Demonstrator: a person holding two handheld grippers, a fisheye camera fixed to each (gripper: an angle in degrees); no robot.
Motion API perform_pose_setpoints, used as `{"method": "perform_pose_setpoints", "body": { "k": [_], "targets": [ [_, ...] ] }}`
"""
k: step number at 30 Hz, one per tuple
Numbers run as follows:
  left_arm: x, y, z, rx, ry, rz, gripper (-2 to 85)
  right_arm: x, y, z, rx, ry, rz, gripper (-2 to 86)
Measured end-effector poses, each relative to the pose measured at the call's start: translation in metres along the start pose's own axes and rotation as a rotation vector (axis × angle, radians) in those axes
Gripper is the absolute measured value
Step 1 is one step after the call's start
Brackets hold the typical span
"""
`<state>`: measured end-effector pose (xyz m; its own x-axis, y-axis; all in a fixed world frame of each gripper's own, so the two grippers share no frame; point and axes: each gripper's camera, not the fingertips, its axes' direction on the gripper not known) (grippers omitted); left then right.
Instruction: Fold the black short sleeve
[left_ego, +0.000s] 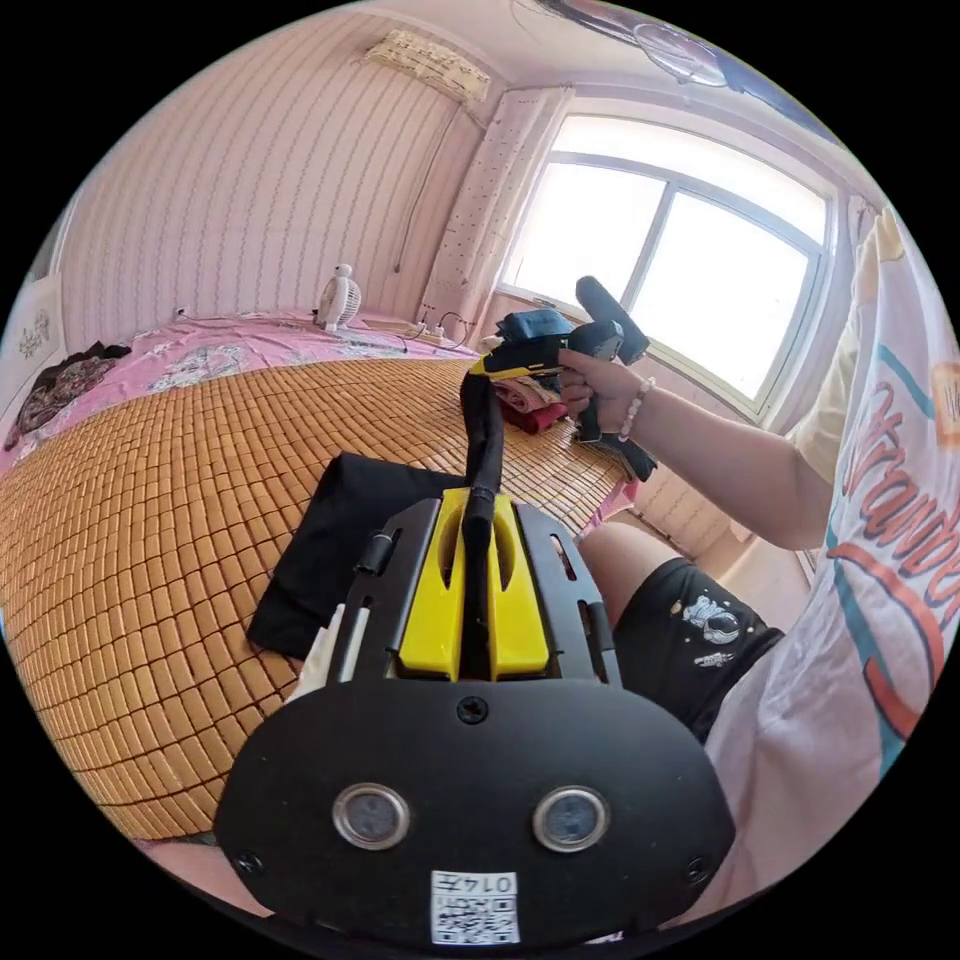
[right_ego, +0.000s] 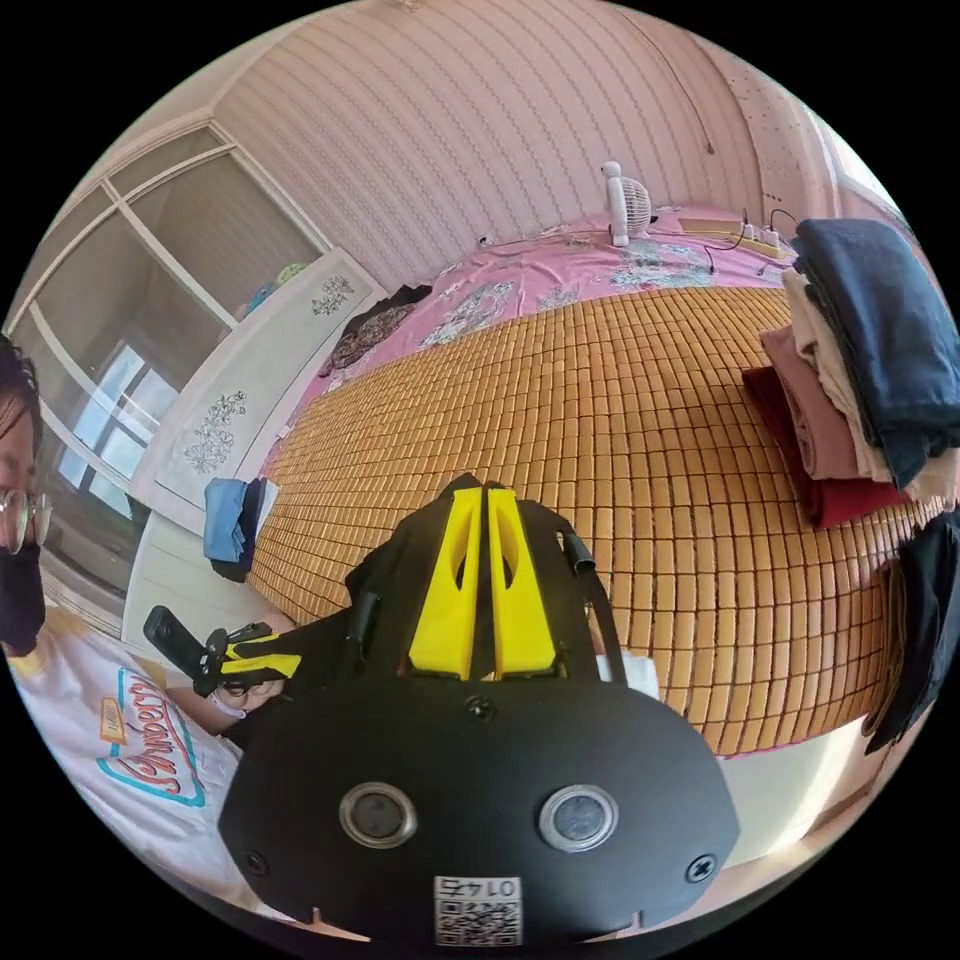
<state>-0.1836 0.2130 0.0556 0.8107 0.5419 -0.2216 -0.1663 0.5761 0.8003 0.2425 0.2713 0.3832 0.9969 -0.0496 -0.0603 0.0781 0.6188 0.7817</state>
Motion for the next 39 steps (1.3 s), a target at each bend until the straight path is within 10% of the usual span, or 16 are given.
{"method": "perform_pose_setpoints", "body": {
  "k": [10,20,39],
  "targets": [
    [-0.126,0.045,-0.039,-0.092,-0.262,-0.442,5.5,-0.088,-0.103,0.124,-0.167,0.009,-0.058,7.5],
    [-0.144,0.039,-0.044,-0.136,-0.206,-0.46,11.3,-0.135,-0.138,0.186,-0.369,0.29,-0.319,15.6],
    [-0.097,0.028,-0.108,-0.244,-0.125,-0.314,2.2,-0.204,-0.136,0.125,-0.305,0.242,-0.425,3.7]
  ]
}}
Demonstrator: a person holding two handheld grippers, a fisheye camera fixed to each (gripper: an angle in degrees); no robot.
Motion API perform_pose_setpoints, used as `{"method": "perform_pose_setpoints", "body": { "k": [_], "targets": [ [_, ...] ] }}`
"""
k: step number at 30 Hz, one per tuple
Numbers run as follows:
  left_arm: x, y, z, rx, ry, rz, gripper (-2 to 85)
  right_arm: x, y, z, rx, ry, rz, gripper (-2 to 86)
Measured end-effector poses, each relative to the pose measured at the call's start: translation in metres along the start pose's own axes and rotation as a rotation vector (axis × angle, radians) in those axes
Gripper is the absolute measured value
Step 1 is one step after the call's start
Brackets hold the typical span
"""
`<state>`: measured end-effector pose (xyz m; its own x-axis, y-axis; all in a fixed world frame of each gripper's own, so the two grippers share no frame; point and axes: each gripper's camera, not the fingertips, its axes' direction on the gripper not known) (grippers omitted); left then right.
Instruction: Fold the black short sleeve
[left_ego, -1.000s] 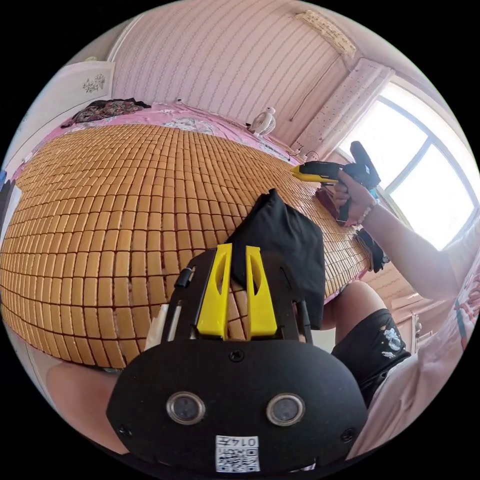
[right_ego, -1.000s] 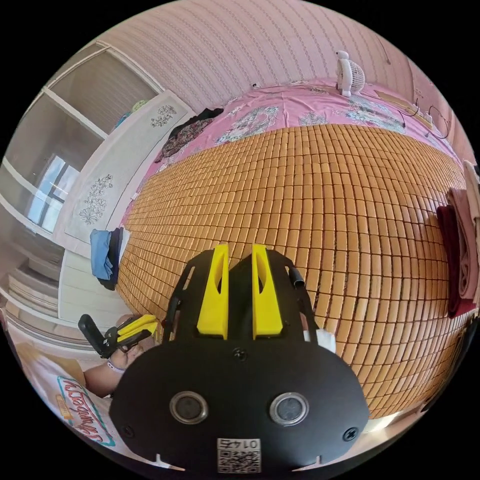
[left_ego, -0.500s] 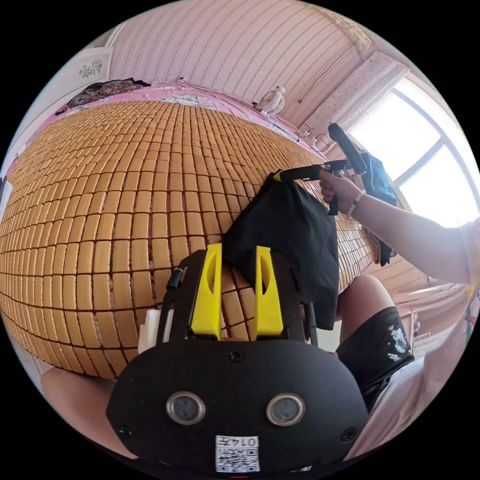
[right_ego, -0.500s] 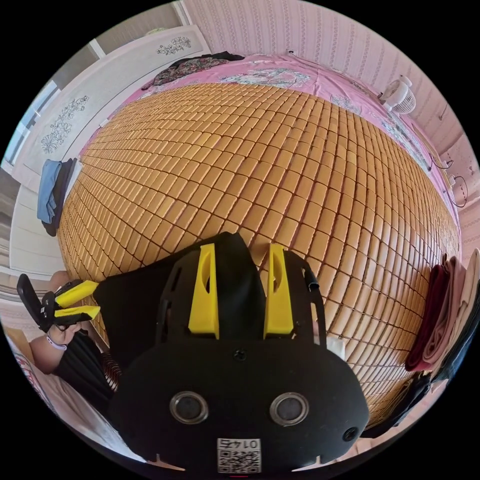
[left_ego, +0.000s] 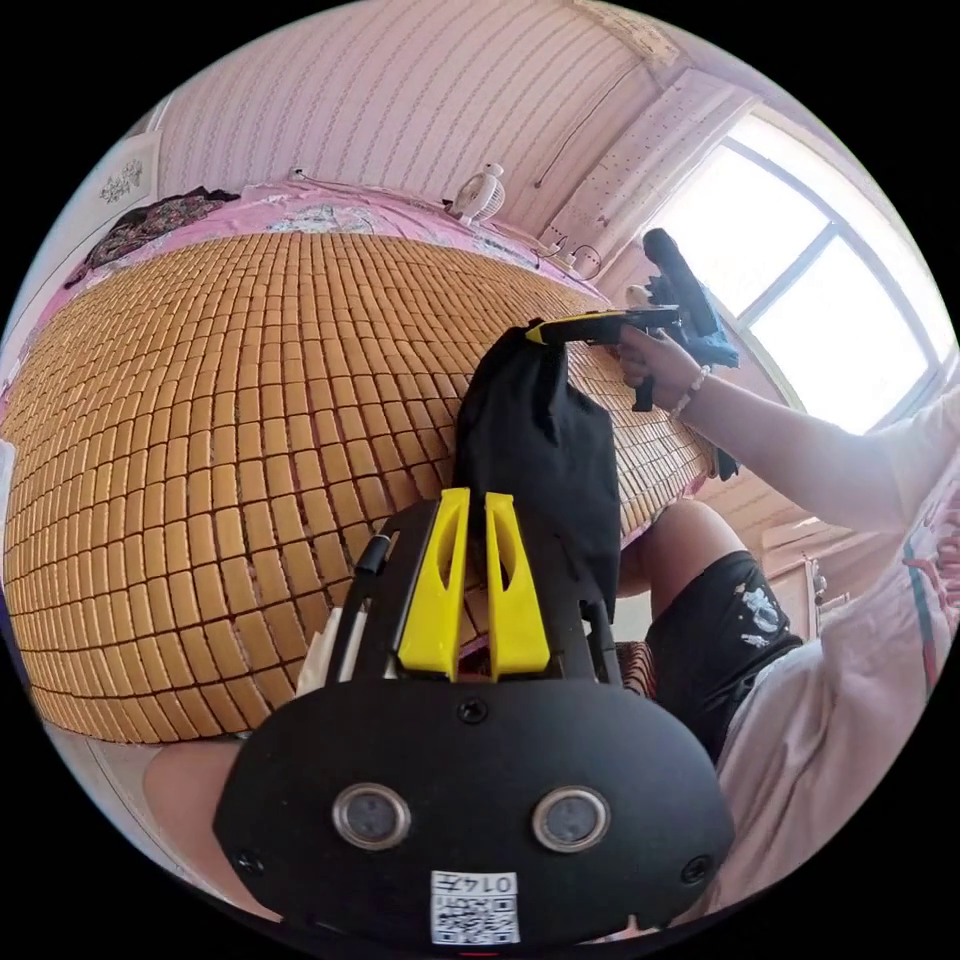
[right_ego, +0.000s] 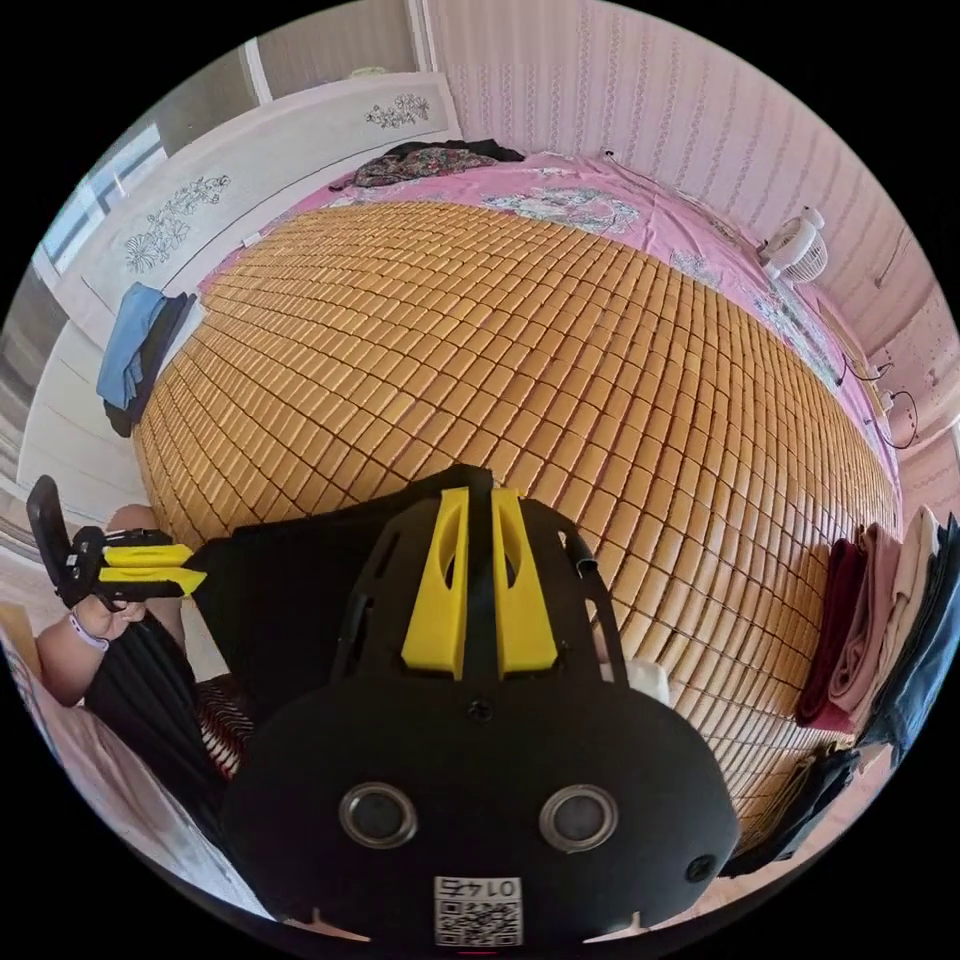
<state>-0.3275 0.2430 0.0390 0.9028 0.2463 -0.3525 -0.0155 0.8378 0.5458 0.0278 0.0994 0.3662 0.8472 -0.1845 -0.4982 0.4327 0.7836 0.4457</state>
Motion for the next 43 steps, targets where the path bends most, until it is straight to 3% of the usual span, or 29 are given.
{"method": "perform_pose_setpoints", "body": {
  "k": [7,14,19,26,29,31,32,34,36,37,40,43],
  "targets": [
    [0.047,0.046,-0.109,0.147,-0.091,0.136,1.5,-0.028,0.046,-0.1,0.221,-0.091,-0.046,2.8],
    [0.059,0.1,-0.21,0.352,-0.223,0.059,1.6,-0.082,0.055,-0.171,0.465,-0.236,-0.125,2.1],
    [0.051,0.157,-0.286,0.521,-0.376,-0.035,1.6,-0.146,0.011,-0.189,0.538,-0.36,-0.302,1.9],
    [0.009,0.209,-0.371,0.7,-0.577,-0.222,2.7,-0.3,-0.11,-0.208,0.588,-0.492,-0.656,2.7],
    [-0.044,0.217,-0.404,0.777,-0.725,-0.377,5.1,-0.395,-0.187,-0.201,0.558,-0.523,-0.668,5.6],
    [-0.1,0.24,-0.419,0.853,-0.754,-0.596,7.8,-0.452,-0.232,-0.18,0.482,-0.496,-0.644,9.6],
    [-0.112,0.247,-0.42,0.861,-0.727,-0.648,8.1,-0.483,-0.255,-0.157,0.362,-0.449,-0.621,12.8],
    [-0.14,0.277,-0.403,0.786,-0.676,-0.746,7.9,-0.501,-0.265,-0.121,0.195,-0.54,-0.599,16.3],
    [-0.139,0.304,-0.373,0.721,-0.687,-0.782,7.3,-0.482,-0.228,-0.077,0.15,-0.778,-0.58,15.4],
    [-0.131,0.321,-0.351,0.688,-0.667,-0.793,6.4,-0.473,-0.211,-0.067,0.147,-0.787,-0.593,14.8],
    [-0.093,0.351,-0.297,0.605,-0.596,-0.777,2.3,-0.401,-0.105,-0.004,0.045,-0.637,-0.596,10.5],
    [-0.04,0.349,-0.257,0.579,-0.546,-0.665,-0.5,-0.297,0.017,0.032,-0.171,-0.379,-0.438,6.1]
  ]
}}
